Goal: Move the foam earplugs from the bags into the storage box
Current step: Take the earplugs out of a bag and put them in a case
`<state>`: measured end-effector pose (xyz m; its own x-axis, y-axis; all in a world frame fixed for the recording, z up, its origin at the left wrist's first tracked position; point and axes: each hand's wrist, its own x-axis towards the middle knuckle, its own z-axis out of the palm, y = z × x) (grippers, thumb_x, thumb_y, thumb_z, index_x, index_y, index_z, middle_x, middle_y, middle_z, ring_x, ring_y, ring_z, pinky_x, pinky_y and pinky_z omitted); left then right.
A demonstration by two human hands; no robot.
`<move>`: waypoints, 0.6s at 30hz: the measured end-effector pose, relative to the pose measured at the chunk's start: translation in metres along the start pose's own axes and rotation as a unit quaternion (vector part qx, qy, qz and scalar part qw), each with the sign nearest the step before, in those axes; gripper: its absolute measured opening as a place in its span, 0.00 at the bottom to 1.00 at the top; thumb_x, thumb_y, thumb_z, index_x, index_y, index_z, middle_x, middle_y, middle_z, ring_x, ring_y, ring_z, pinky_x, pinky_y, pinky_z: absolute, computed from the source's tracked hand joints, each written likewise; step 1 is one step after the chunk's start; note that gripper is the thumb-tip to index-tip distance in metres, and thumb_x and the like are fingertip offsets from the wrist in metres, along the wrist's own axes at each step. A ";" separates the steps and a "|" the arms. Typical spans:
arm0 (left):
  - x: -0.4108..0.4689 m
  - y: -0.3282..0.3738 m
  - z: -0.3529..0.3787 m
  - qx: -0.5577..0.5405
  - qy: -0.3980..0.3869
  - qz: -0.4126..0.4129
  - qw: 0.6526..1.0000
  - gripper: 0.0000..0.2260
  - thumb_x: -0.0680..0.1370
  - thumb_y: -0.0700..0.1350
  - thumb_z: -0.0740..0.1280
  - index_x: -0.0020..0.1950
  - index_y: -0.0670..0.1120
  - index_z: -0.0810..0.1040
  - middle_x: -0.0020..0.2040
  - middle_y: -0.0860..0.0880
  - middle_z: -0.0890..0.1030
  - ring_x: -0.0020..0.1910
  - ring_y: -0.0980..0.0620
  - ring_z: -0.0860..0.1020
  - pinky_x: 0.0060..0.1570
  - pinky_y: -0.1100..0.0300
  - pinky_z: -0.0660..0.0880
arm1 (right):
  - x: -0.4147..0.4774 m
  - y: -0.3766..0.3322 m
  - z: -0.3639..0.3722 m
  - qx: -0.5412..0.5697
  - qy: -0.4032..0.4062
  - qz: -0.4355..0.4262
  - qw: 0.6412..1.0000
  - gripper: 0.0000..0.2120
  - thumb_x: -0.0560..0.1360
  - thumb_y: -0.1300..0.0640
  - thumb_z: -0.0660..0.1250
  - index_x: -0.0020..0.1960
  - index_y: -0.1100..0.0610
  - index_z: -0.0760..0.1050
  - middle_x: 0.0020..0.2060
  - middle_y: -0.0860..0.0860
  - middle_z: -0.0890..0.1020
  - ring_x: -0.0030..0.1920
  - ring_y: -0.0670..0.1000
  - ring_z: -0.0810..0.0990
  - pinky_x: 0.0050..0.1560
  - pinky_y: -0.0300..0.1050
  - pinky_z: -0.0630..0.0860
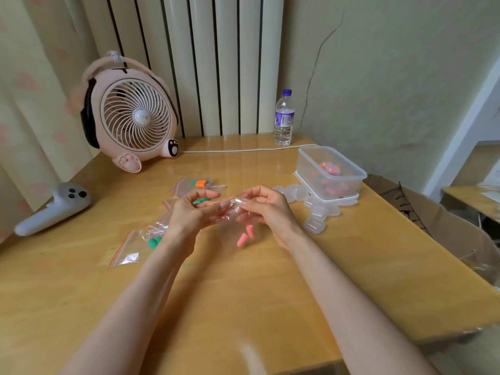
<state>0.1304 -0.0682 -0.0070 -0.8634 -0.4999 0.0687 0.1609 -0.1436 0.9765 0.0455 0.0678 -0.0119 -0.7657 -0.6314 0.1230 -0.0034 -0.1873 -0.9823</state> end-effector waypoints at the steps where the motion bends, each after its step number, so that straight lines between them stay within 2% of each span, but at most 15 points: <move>1: 0.000 0.000 -0.001 -0.005 -0.004 -0.005 1.000 0.10 0.69 0.31 0.70 0.47 0.40 0.73 0.31 0.46 0.83 0.30 0.53 0.82 0.32 0.62 0.79 | 0.001 0.001 0.000 -0.012 0.002 -0.010 1.000 0.05 0.73 0.68 0.67 0.46 0.61 0.75 0.35 0.56 0.79 0.33 0.54 0.78 0.35 0.48 0.74; 3: 0.000 -0.002 -0.001 -0.007 -0.009 -0.017 1.000 0.09 0.70 0.30 0.69 0.46 0.39 0.74 0.30 0.47 0.83 0.29 0.53 0.82 0.30 0.64 0.78 | 0.003 0.001 -0.001 -0.049 -0.001 -0.032 0.998 0.08 0.72 0.67 0.68 0.50 0.58 0.76 0.39 0.56 0.79 0.39 0.53 0.78 0.43 0.46 0.75; 4: 0.001 -0.003 -0.001 0.003 -0.010 -0.020 1.000 0.08 0.70 0.30 0.69 0.44 0.39 0.74 0.29 0.48 0.82 0.28 0.54 0.81 0.29 0.65 0.77 | 0.003 0.001 -0.002 -0.068 -0.006 -0.040 0.997 0.10 0.72 0.67 0.69 0.51 0.57 0.77 0.40 0.55 0.79 0.40 0.52 0.77 0.43 0.43 0.74; 7: 0.003 -0.005 -0.001 0.037 0.007 -0.014 0.999 0.07 0.69 0.32 0.71 0.39 0.40 0.75 0.25 0.50 0.79 0.25 0.56 0.78 0.29 0.67 0.75 | 0.002 0.001 -0.001 -0.110 -0.042 -0.056 0.992 0.11 0.71 0.70 0.68 0.49 0.57 0.78 0.41 0.56 0.78 0.39 0.50 0.75 0.40 0.36 0.75; 11: 0.003 -0.008 -0.001 0.089 0.018 0.015 0.996 0.09 0.66 0.36 0.75 0.35 0.41 0.74 0.25 0.50 0.74 0.23 0.58 0.71 0.27 0.68 0.70 | 0.004 0.004 0.000 -0.124 -0.064 -0.047 0.989 0.11 0.69 0.73 0.69 0.41 0.57 0.76 0.38 0.56 0.78 0.38 0.50 0.76 0.40 0.36 0.77; 14: 0.003 -0.010 0.000 0.127 0.012 0.040 0.991 0.10 0.67 0.39 0.75 0.38 0.41 0.75 0.30 0.47 0.74 0.24 0.58 0.70 0.28 0.69 0.69 | 0.004 0.007 0.001 -0.126 -0.054 -0.036 0.990 0.10 0.69 0.73 0.70 0.39 0.59 0.74 0.35 0.55 0.78 0.34 0.48 0.78 0.38 0.37 0.78; 18: 0.002 -0.007 0.000 0.136 -0.055 0.038 0.988 0.09 0.70 0.37 0.72 0.48 0.44 0.78 0.38 0.44 0.78 0.32 0.56 0.78 0.34 0.67 0.75 | 0.004 0.003 -0.004 -0.123 -0.005 -0.040 0.992 0.10 0.69 0.73 0.70 0.35 0.61 0.74 0.31 0.54 0.78 0.31 0.47 0.77 0.35 0.37 0.77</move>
<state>0.1274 -0.0687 -0.0135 -0.9031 -0.4023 0.1505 0.1049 0.1333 0.9855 0.0395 0.0679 -0.0150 -0.7498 -0.6301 0.2021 -0.2221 -0.0481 -0.9738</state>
